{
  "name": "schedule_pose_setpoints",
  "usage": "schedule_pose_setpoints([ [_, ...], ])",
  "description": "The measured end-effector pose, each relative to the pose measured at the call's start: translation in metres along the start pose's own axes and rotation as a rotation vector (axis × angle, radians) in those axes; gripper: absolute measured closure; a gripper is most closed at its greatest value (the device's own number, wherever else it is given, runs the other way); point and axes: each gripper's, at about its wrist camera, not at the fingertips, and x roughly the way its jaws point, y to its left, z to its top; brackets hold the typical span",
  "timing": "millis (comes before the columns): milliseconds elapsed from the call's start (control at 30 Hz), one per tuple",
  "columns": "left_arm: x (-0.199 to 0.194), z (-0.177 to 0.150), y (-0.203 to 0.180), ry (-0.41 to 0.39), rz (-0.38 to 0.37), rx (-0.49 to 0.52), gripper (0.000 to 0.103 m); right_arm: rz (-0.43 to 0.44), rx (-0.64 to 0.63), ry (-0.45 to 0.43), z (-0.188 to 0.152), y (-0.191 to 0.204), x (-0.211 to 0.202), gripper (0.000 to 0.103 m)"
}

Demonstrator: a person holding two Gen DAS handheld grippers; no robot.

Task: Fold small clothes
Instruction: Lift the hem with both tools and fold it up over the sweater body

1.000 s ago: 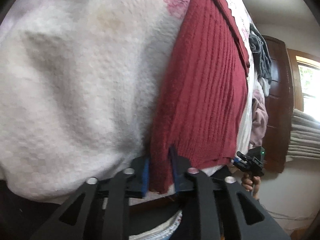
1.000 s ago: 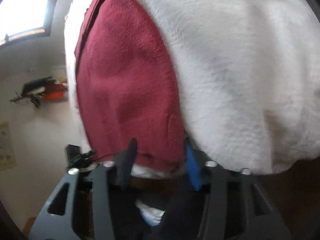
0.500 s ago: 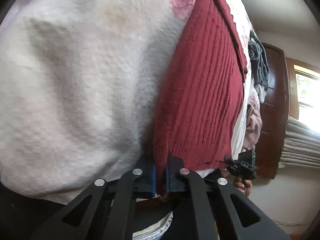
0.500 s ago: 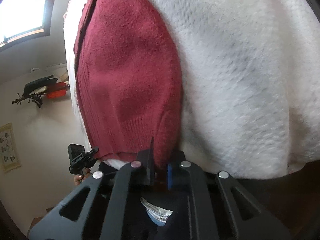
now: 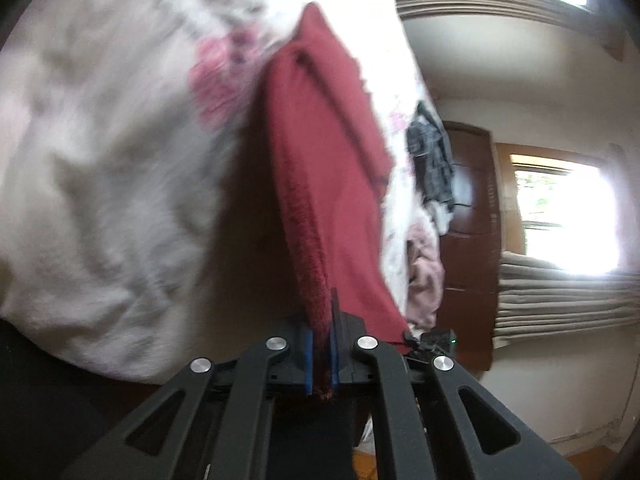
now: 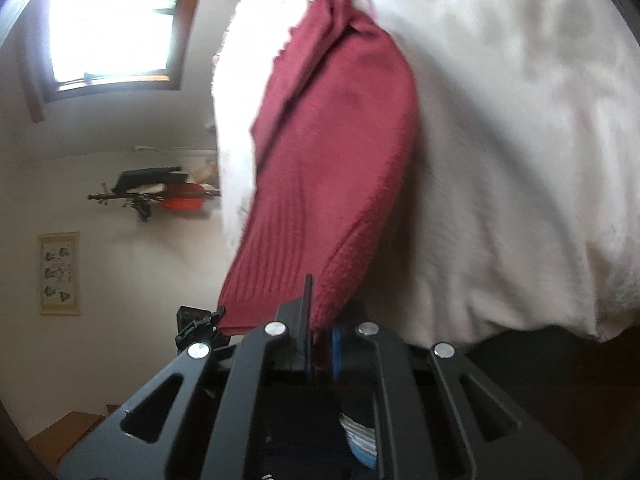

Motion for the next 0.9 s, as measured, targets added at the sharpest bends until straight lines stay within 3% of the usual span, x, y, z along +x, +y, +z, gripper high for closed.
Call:
schedule_pose_setpoints([
  [367, -0.008, 0.040, -0.054, -0.050, -0.087, 0.018, 0.098, 0.064, -0.052, -0.076, 0.046, 0.050, -0.024, 0.098],
  [633, 0.006, 0.090, -0.074, -0.066, -0.070, 0.018, 0.098, 0.045, -0.073, -0.110, 0.094, 0.071, -0.018, 0.098],
  [900, 0.033, 0.161, -0.069, -0.070, 0.005, -0.011, 0.098, 0.008, -0.064, -0.125, 0.157, 0.080, 0.006, 0.098],
])
